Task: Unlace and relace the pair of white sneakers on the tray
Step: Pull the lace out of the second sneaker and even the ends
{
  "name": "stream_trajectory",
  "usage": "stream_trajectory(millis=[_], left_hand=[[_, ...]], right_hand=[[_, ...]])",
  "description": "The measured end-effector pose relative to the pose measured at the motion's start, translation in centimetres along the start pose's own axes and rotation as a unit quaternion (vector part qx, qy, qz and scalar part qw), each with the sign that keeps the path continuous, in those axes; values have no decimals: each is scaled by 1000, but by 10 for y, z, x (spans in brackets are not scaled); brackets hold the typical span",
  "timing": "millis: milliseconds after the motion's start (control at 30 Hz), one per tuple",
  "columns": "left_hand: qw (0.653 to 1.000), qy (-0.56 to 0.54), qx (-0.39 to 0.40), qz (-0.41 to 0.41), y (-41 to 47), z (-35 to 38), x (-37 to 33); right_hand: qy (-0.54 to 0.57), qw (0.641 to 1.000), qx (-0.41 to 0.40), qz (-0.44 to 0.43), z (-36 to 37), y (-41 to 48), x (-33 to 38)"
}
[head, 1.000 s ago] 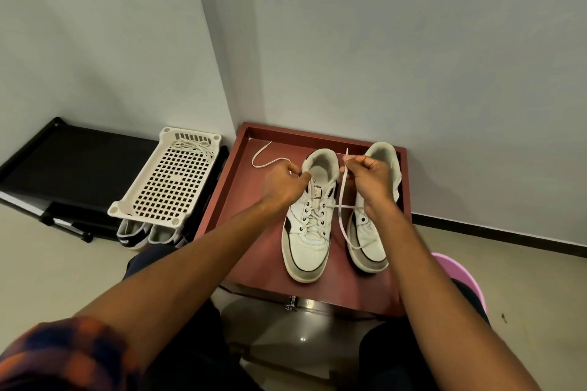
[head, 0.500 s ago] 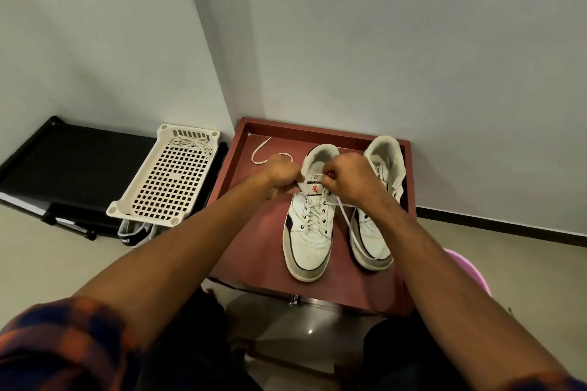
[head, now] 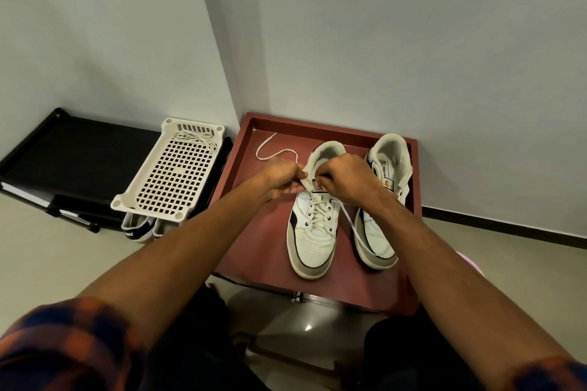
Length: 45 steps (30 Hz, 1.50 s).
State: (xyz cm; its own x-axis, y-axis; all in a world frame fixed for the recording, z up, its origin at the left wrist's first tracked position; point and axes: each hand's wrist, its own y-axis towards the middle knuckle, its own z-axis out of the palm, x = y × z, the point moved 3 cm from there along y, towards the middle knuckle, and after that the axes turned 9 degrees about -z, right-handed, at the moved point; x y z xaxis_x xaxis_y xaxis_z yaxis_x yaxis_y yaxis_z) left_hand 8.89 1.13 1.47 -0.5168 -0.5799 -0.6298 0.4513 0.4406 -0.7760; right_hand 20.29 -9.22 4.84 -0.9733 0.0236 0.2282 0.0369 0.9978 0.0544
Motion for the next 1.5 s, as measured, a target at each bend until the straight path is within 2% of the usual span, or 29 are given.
stream_trajectory(millis=[667,767,933,1033,1167,1267,1400,1500], left_hand=[[1000,-7,-1,26,-4,2,2],[999,-5,1,43,-4,1,3],[999,-19,9,50,0,-6,15],[996,-25,-1,86,-2,-7,24],[988,20,-32,147,-7,-3,29],[975,104,-70,181,-7,-5,24],[913,291,-149,245,-9,-28,7],[888,331,-186,259,-9,-59,-3]], right_hand=[[-30,999,6,11,8,4,6],[1,1000,21,14,12,9,9],[110,989,40,86,14,10,-8],[153,981,46,108,17,9,-15],[157,979,75,110,16,13,-17],[170,976,80,114,12,13,-15],[213,967,45,131,10,9,-14],[226,964,35,136,15,6,-16]])
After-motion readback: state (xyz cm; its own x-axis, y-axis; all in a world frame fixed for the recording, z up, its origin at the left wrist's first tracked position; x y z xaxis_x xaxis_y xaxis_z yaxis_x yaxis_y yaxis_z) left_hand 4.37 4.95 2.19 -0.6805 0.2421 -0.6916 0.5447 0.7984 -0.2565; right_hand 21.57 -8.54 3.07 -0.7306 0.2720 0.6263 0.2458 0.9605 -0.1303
